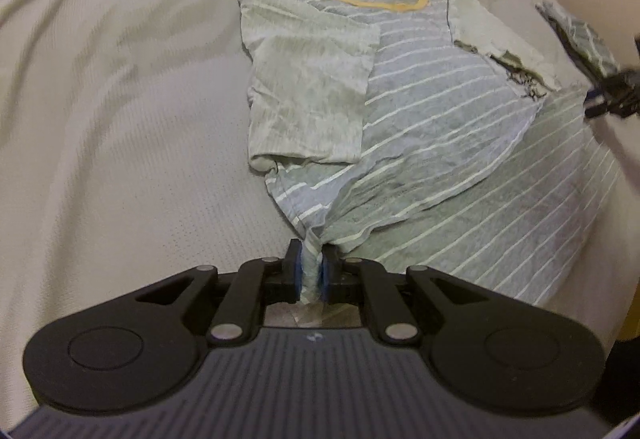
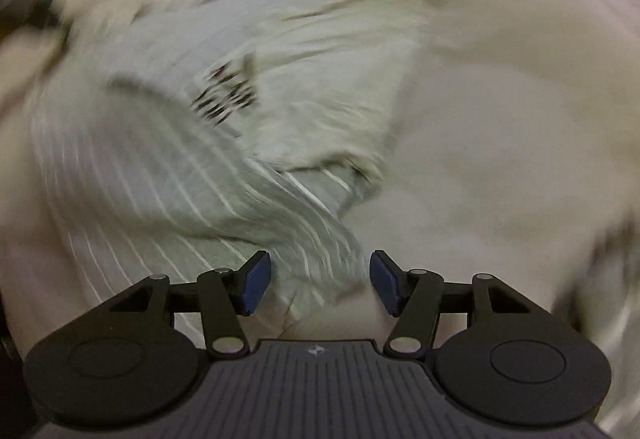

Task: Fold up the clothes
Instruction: 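Lift the hem with both grippers and fold it toward the yellow collar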

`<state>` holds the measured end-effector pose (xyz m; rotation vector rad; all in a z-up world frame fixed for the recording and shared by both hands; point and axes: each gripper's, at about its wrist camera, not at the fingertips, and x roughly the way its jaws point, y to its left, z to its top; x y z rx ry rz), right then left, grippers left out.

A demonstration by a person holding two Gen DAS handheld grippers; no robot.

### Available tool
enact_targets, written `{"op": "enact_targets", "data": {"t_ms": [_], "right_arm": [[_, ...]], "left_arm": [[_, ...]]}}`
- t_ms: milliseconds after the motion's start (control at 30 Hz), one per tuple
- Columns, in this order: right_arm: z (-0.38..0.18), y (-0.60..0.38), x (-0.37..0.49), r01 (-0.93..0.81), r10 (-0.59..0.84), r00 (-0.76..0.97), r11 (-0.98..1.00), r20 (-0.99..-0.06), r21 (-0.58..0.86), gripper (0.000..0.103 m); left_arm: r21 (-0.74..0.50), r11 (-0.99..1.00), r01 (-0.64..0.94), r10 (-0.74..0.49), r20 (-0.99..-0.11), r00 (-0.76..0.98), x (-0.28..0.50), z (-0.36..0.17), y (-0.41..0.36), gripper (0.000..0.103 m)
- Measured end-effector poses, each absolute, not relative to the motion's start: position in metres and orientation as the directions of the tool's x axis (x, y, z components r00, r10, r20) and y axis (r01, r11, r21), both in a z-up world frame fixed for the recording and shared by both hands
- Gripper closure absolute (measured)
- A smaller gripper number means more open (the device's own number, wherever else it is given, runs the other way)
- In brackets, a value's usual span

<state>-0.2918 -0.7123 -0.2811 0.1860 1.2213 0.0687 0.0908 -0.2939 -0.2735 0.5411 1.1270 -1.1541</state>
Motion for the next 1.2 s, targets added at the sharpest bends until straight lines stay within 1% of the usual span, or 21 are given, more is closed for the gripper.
{"op": "enact_targets", "data": {"t_ms": [133, 200, 267, 333, 367, 400, 500, 600, 700, 867, 1033, 1200], "right_arm": [[-0.29, -0.727, -0.325, 0.299, 0.166, 0.447, 0.899, -0.879, 0.321, 0.044], [-0.292, -0.731, -0.329, 0.37, 0.148, 0.506, 0.853, -0.85, 0.368, 0.044], [-0.299, -0.736, -0.328, 0.403, 0.138, 0.558, 0.817, -0.819, 0.412, 0.045], [-0.3, -0.737, -0.325, 0.413, 0.138, 0.592, 0.794, -0.794, 0.446, 0.064], [-0.3, -0.736, -0.322, 0.412, 0.139, 0.595, 0.793, -0.791, 0.449, 0.088], [-0.299, -0.735, -0.319, 0.411, 0.133, 0.593, 0.799, -0.794, 0.44, 0.099], [-0.288, -0.724, -0.313, 0.397, 0.09, 0.575, 0.839, -0.813, 0.373, 0.099], [-0.263, -0.715, -0.318, 0.396, 0.038, 0.569, 0.862, -0.821, 0.315, 0.1], [-0.233, -0.713, -0.327, 0.403, -0.002, 0.583, 0.869, -0.812, 0.288, 0.101], [-0.188, -0.719, -0.324, 0.405, -0.053, 0.617, 0.877, -0.785, 0.259, 0.101], [-0.172, -0.746, -0.277, 0.394, -0.073, 0.66, 0.881, -0.748, 0.261, 0.101], [-0.184, -0.781, -0.215, 0.387, -0.08, 0.666, 0.887, -0.742, 0.252, 0.101]], "left_arm": [[-0.227, 0.359, 0.905, -0.462, -0.886, -0.039, 0.098, -0.279, -0.291, 0.096], [-0.242, 0.354, 0.903, -0.477, -0.878, -0.049, 0.1, -0.28, -0.288, 0.096], [-0.252, 0.347, 0.904, -0.487, -0.872, -0.056, 0.102, -0.281, -0.287, 0.096], [-0.253, 0.336, 0.907, -0.494, -0.867, -0.059, 0.101, -0.281, -0.286, 0.098], [-0.253, 0.324, 0.912, -0.503, -0.862, -0.061, 0.1, -0.277, -0.285, 0.098], [-0.252, 0.312, 0.916, -0.512, -0.857, -0.062, 0.098, -0.273, -0.283, 0.099], [-0.259, 0.28, 0.924, -0.546, -0.835, -0.069, 0.095, -0.256, -0.277, 0.099], [-0.284, 0.258, 0.923, -0.593, -0.801, -0.081, 0.092, -0.232, -0.265, 0.099], [-0.307, 0.269, 0.913, -0.643, -0.763, -0.067, 0.1, -0.205, -0.258, 0.099], [-0.324, 0.311, 0.893, -0.691, -0.722, -0.021, 0.136, -0.179, -0.272, 0.099], [-0.328, 0.324, 0.887, -0.696, -0.718, -0.012, 0.186, -0.183, -0.319, 0.099], [-0.324, 0.329, 0.887, -0.675, -0.738, -0.019, 0.236, -0.209, -0.364, 0.099]]}}
